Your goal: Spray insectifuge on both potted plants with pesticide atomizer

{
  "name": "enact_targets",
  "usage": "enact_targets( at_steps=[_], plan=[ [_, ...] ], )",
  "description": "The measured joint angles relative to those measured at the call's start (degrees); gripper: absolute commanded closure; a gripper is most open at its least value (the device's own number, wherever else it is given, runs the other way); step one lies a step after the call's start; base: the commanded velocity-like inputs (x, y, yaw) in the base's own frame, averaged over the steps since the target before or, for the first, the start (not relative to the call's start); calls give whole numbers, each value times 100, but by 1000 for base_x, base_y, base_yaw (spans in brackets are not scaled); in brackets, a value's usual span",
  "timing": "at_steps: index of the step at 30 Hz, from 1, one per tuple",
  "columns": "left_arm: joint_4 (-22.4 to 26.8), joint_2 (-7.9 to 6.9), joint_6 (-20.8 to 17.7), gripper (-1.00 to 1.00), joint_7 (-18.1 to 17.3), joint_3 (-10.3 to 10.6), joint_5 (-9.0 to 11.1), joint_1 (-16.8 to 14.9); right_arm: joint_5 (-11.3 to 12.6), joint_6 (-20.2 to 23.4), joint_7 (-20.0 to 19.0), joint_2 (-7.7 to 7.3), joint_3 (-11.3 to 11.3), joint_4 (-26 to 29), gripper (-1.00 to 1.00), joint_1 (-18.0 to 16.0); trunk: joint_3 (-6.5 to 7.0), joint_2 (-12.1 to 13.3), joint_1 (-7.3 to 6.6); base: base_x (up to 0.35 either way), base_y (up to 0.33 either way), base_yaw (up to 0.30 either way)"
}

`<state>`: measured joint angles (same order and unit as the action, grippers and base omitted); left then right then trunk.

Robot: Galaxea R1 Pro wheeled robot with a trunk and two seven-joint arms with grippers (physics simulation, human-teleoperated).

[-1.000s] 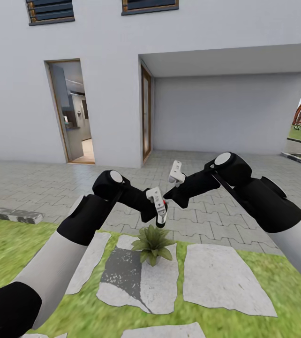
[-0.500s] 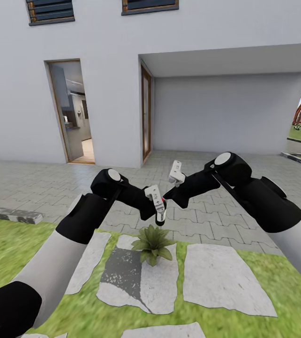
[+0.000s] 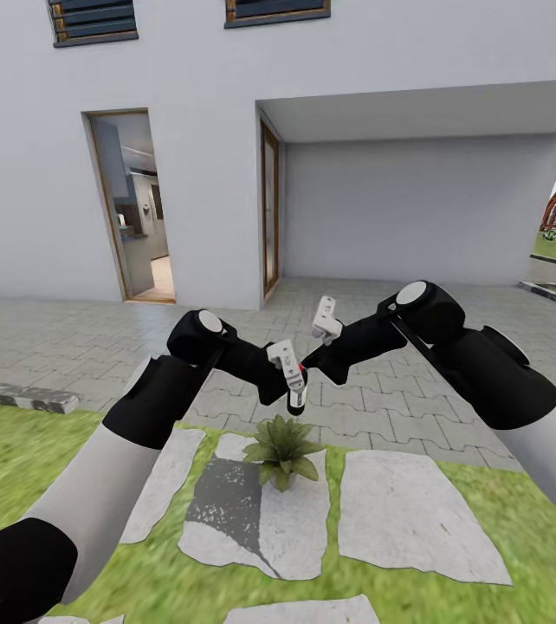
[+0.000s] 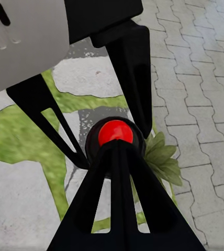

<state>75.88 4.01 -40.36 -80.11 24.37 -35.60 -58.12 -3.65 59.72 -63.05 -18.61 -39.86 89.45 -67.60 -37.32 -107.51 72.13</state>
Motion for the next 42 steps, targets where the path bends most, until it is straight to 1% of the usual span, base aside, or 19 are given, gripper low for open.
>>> enact_targets(
  at_steps=[18,22,23,24,42],
  plan=[
    [0,78,0,100,0,1,13,-1,-2,0,8,-9,0,-2,100,0,0,0,0,0,0,0],
    [2,85,0,100,0,0,14,-1,-113,6,13,-4,0,-3,100,0,0,0,0,0,0,0],
    [1,87,0,100,0,0,12,-1,-208,10,15,1,0,-2,100,0,0,0,0,0,0,0],
    [2,87,0,100,0,0,12,-1,-228,11,13,4,0,0,100,0,0,0,0,0,0,0],
    [0,93,-28,100,-1,0,14,-76,-263,10,5,25,0,2,100,0,0,0,0,0,0,0]
  ],
)
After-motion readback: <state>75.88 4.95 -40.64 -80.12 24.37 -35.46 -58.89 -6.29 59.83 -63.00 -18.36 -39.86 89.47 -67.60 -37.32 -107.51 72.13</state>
